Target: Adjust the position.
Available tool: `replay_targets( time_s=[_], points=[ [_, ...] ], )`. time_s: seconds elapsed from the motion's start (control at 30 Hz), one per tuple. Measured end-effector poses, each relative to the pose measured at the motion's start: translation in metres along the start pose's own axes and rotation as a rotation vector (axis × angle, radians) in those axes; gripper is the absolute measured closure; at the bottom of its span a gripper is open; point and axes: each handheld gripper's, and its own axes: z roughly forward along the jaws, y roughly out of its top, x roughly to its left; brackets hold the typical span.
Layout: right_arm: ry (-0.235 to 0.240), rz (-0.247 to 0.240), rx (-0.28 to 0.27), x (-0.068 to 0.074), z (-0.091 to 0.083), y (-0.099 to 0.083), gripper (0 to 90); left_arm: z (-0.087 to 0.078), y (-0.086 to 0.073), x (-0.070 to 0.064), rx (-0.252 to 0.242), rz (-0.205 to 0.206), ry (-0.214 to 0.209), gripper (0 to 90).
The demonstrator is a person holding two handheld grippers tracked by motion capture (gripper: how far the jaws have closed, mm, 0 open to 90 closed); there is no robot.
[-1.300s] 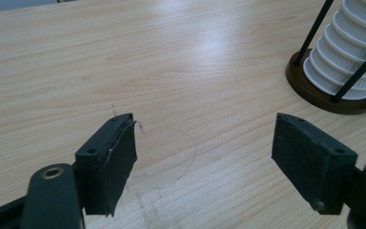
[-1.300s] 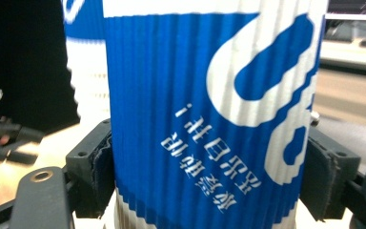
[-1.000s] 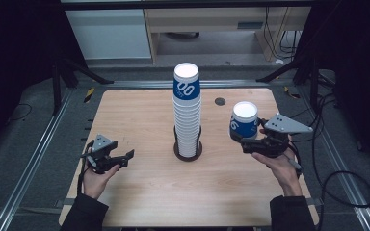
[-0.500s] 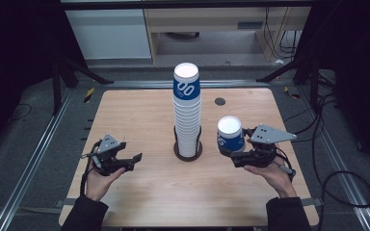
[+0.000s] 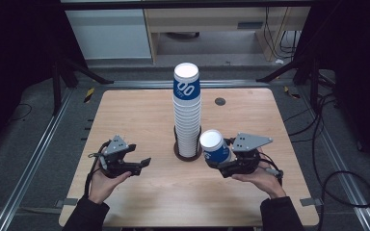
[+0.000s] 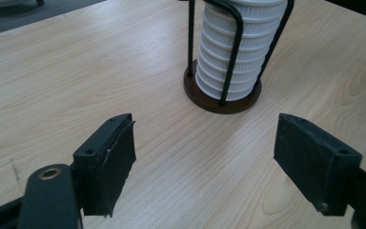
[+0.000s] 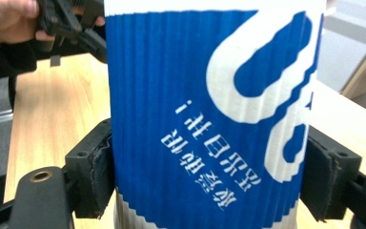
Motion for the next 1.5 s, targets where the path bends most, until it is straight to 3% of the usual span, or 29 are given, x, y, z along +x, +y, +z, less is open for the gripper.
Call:
replay_targets(
  time_s=[0.3,0.53,1.0,1.5],
  points=[
    [0.048,-0.035,0.042,0.006,0.015,0.001,20.3,0.005,0.011,-0.011,0.004,0.058,-0.068,20.3],
    [0.075,-0.047,0.059,0.007,0.025,0.002,20.3,0.009,0.022,-0.016,-0.010,0.073,-0.147,19.5],
    [0.120,-0.064,0.103,0.012,0.042,-0.001,20.3,0.015,0.040,-0.032,-0.033,0.121,-0.226,18.5],
    [0.139,-0.098,0.161,0.019,0.059,-0.005,20.3,0.018,0.041,-0.050,-0.040,0.150,-0.282,17.8]
  ],
)
